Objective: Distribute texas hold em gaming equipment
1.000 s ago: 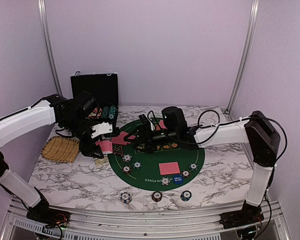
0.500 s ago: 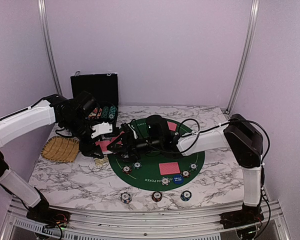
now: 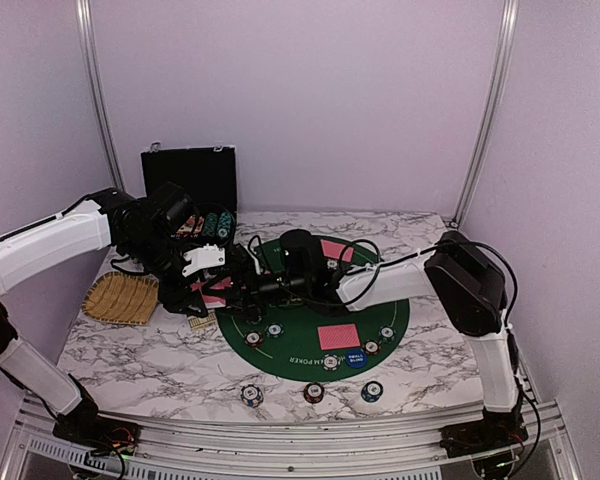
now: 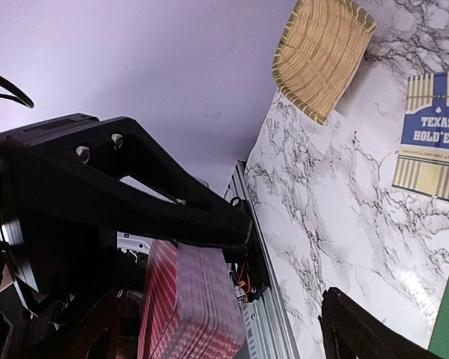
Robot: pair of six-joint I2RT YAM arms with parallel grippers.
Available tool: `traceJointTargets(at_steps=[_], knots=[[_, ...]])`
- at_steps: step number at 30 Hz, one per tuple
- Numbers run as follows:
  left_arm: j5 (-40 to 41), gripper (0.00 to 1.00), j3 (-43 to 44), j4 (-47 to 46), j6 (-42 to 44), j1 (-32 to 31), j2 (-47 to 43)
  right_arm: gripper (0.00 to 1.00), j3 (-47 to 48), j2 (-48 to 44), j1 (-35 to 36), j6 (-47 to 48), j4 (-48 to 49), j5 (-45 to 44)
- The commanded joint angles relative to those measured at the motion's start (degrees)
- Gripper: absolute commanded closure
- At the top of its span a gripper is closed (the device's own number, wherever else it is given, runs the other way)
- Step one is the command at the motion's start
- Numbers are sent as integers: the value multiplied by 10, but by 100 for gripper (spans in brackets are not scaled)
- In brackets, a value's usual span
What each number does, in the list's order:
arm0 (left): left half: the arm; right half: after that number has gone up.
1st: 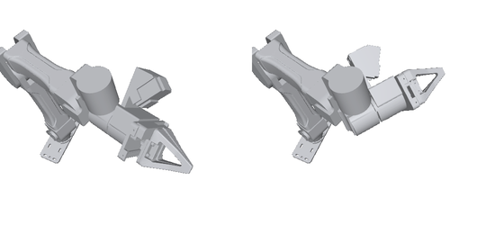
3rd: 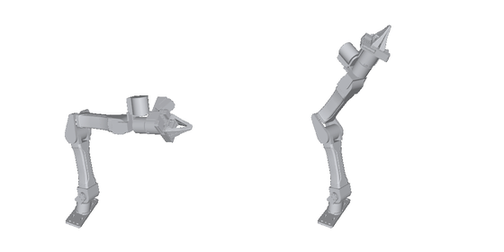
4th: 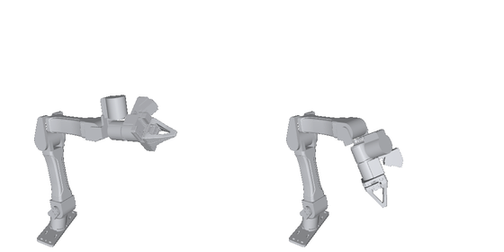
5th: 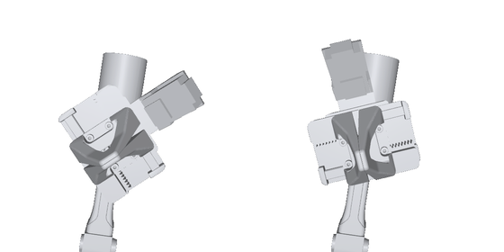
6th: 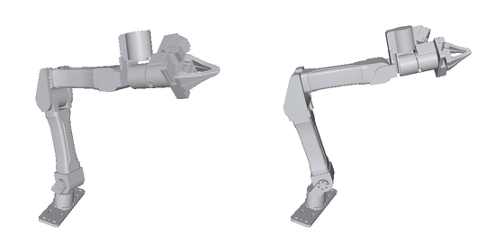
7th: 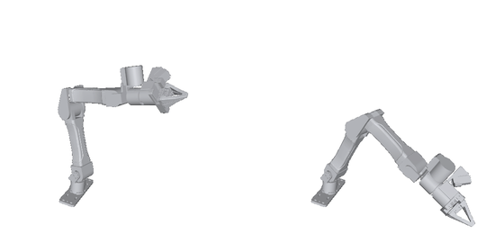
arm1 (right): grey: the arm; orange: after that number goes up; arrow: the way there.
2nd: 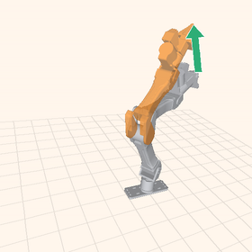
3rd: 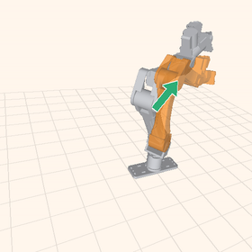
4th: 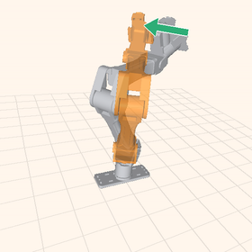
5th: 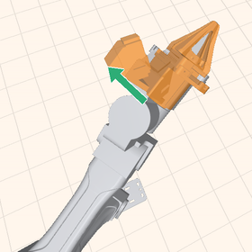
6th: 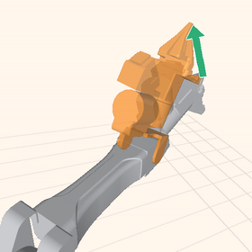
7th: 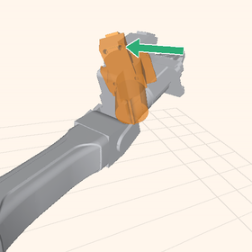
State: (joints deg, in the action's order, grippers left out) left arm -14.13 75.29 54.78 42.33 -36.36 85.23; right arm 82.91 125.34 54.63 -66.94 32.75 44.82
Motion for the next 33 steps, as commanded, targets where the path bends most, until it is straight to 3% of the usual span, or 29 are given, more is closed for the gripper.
traceJointTargets(at_steps=[1, 12, 25, 33], knots=[[-15, 85, 16, 10, -7, 1, -4, 9, 52, 33, 11, -17, 20, 11], [-13, 85, 15, 10, -5, 1, -6, 12, 124, 86, 14, -33, 0, 18], [-11, 85, 13, 10, -2, 1, -12, 22, 36, 38, -26, -23, -18, 2], [-9, 85, 12, 10, -3, 1, -14, 34, 3, 8, -30, -22, -13, 9]])
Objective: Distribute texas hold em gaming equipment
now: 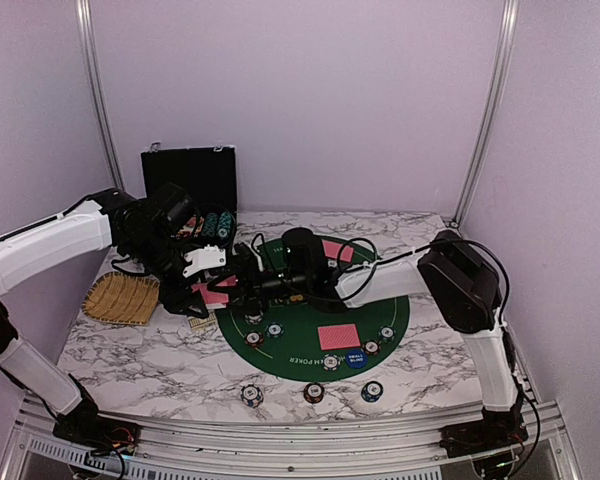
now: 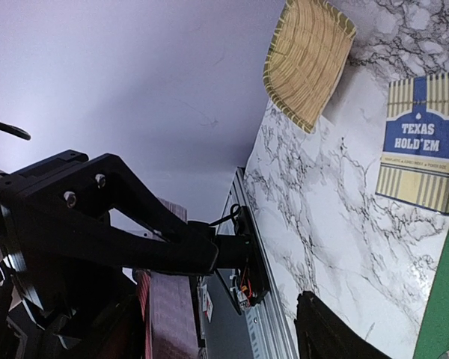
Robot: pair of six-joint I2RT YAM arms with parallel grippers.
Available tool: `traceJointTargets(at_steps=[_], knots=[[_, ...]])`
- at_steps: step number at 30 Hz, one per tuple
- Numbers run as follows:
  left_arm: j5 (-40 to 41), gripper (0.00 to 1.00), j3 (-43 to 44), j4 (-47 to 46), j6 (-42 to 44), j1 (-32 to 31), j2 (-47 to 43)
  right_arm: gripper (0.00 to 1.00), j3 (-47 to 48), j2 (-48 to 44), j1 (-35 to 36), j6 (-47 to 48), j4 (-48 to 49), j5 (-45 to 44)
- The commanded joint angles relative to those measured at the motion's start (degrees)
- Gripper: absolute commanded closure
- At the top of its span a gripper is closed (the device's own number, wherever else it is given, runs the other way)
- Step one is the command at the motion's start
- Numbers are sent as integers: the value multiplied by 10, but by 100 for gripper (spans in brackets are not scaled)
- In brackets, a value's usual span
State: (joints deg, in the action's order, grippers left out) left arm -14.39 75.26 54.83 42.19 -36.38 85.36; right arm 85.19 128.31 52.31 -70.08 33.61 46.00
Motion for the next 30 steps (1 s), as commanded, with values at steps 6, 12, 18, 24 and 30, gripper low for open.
traceJointTargets(at_steps=[6, 12, 18, 24, 30], knots=[[-4, 86, 10, 9, 1, 2, -15, 46, -48, -50, -11, 9, -6, -3], [-4, 86, 10, 10, 1, 2, -12, 58, -63, -76, -13, -3, 14, -5], [-3, 85, 10, 10, 1, 2, -10, 75, -88, -86, -13, -48, 79, -3], [-1, 86, 9, 10, 2, 2, -9, 83, -123, -90, -14, -118, 177, -4], [-1, 86, 9, 9, 2, 2, -9, 90, -143, -104, -18, -130, 182, -10]])
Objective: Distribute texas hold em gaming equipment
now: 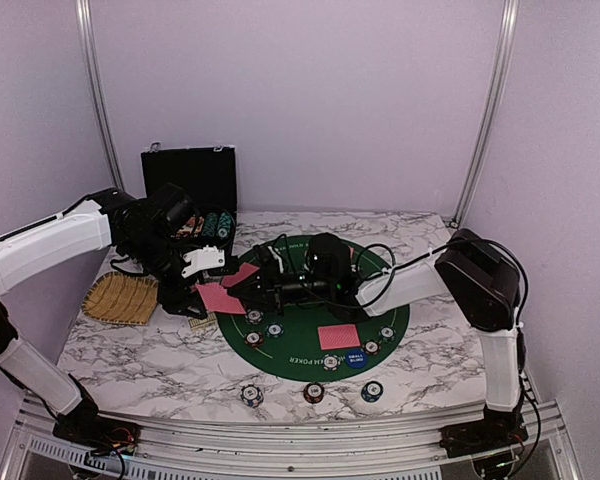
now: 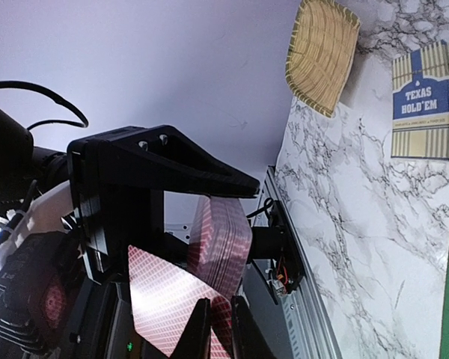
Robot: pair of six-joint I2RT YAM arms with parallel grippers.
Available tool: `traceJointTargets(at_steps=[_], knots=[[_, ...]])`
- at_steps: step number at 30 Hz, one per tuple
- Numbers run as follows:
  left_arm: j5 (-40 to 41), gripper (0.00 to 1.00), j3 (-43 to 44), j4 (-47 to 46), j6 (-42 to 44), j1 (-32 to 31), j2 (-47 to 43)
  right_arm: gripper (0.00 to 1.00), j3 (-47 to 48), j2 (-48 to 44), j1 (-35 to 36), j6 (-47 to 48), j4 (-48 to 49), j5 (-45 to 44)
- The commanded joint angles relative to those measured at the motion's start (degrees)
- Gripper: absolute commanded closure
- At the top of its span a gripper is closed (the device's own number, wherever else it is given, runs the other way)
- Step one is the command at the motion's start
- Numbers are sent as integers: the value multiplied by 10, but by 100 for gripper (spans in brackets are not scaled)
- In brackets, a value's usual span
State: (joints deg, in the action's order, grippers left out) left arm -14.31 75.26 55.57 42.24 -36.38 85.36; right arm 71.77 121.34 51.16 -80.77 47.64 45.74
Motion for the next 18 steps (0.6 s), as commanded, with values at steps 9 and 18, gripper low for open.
traceJointTargets(at_steps=[9, 18], knots=[[0, 86, 5, 2, 1, 2, -8, 100, -54, -67, -14, -64, 83, -32], [2, 86, 3, 2, 2, 2, -7, 100, -114, -93, -35, -83, 114, -32]])
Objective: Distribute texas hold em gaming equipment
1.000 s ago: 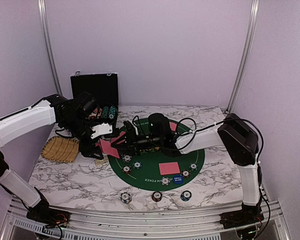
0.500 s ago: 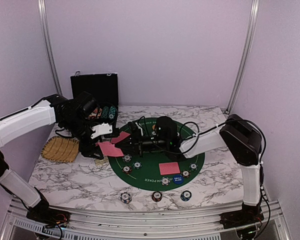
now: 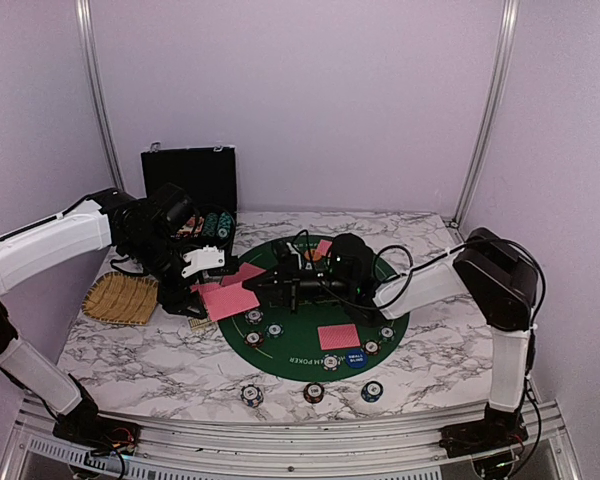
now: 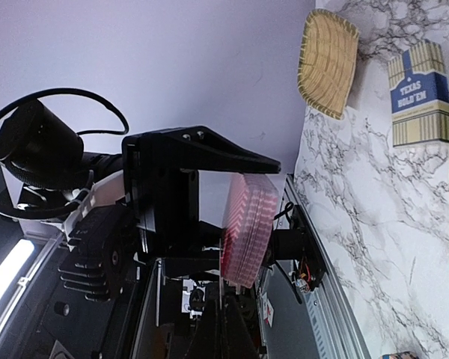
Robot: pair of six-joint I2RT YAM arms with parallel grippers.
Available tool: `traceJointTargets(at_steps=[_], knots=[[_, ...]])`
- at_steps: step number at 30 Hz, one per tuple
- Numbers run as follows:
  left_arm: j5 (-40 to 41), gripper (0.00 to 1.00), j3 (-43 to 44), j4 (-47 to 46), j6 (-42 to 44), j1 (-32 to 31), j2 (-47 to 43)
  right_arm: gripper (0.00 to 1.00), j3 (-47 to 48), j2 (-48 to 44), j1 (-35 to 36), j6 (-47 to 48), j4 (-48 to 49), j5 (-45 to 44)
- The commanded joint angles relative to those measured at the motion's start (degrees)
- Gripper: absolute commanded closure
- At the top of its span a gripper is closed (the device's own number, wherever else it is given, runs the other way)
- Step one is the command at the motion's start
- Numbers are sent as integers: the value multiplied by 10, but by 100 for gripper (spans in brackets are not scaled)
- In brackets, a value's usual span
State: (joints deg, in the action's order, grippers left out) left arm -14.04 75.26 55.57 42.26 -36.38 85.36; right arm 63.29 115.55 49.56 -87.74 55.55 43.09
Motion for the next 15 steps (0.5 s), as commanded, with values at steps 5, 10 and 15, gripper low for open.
traceJointTargets(at_steps=[5, 10, 15], knots=[[-1, 86, 3, 2, 3, 2, -8, 100, -112, -67, -51, -11, 49, -2], [-2, 86, 1, 2, 2, 2, -10, 100, -208, -120, -103, 28, 19, 14], [-3, 86, 3, 3, 2, 2, -9, 100, -274, -171, -167, 118, -95, 33]])
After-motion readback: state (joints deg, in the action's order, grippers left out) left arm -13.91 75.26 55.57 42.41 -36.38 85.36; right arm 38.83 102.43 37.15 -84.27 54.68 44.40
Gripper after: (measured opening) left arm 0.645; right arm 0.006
